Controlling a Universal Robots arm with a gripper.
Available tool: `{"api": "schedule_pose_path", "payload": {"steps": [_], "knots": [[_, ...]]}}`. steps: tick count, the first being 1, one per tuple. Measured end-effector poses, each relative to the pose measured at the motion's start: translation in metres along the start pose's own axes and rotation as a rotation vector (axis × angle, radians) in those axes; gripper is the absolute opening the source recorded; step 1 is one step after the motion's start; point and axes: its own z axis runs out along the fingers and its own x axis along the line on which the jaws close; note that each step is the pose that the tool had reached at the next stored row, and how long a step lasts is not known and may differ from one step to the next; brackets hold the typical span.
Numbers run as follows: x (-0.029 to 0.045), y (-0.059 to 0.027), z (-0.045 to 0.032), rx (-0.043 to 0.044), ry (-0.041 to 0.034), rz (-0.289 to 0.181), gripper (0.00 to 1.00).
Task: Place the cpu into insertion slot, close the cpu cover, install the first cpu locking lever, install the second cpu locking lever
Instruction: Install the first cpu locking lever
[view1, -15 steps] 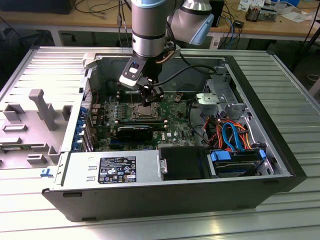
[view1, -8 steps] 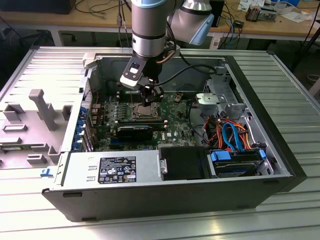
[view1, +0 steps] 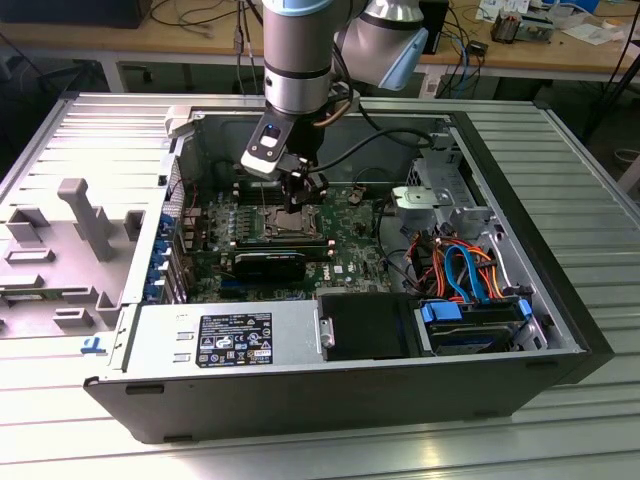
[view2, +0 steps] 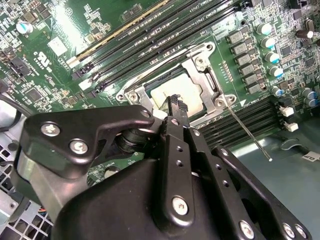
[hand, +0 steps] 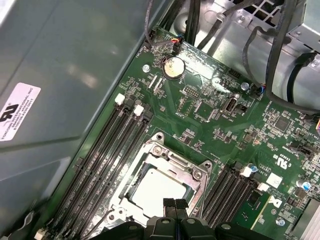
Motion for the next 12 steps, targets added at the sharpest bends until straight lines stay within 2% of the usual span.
{"api": "schedule_pose_path", "payload": {"steps": [12], "knots": [[0.0000, 0.0000, 0.0000, -0.0007, -0.0007, -0.034, 0.11]]}}
